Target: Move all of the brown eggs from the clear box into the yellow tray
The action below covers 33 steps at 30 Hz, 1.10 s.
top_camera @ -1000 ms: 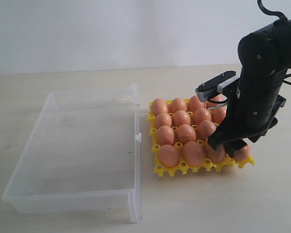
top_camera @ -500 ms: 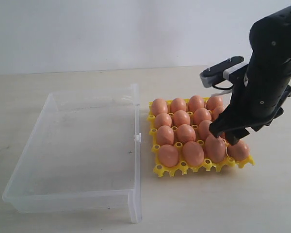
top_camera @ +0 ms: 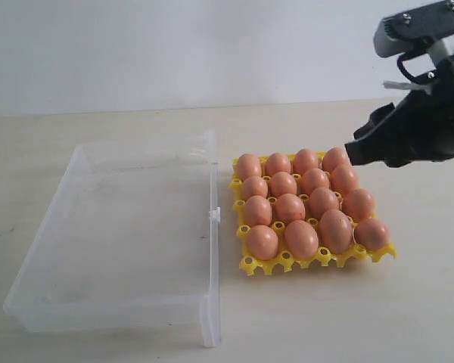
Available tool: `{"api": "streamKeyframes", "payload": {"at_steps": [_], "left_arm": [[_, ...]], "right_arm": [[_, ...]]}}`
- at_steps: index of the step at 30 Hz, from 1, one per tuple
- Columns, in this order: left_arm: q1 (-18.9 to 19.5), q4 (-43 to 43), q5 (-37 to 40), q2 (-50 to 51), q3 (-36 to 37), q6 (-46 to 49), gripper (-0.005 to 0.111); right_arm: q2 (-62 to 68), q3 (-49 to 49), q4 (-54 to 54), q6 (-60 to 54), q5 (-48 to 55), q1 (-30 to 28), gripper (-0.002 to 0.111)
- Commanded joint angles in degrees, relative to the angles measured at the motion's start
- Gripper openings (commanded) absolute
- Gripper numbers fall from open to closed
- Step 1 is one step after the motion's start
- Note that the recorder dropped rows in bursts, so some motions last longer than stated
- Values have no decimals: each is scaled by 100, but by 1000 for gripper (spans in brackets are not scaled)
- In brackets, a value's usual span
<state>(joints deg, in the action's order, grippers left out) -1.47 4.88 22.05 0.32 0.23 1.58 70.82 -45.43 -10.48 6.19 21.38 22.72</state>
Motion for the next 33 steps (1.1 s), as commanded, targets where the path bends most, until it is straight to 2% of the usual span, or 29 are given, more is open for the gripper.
{"api": "streamKeyframes", "payload": {"at_steps": [1,6,9,19,29,33], "left_arm": [[-30,-31,-35,-32,-23,-15,0],[-30,-31,-35,-32,-23,-15,0],[-30,-31,-35,-32,-23,-15,0],[-30,-31,-35,-32,-23,-15,0],[-30,-31,-35,-32,-23,-15,0],[-30,-31,-35,-32,-23,-15,0]], "right_arm": [[-836,1034,-2,158,-1389,-10,35],[-1992,2179,125,198,-3350,-10,23],[-2703,2548,446,198,-3682,-10,20],[-4512,2562,732,174,-2293,-10,20],[-5269,2562,762,202,54,-10,20],[-5433,2551,664,117,288,-10,20]]}}
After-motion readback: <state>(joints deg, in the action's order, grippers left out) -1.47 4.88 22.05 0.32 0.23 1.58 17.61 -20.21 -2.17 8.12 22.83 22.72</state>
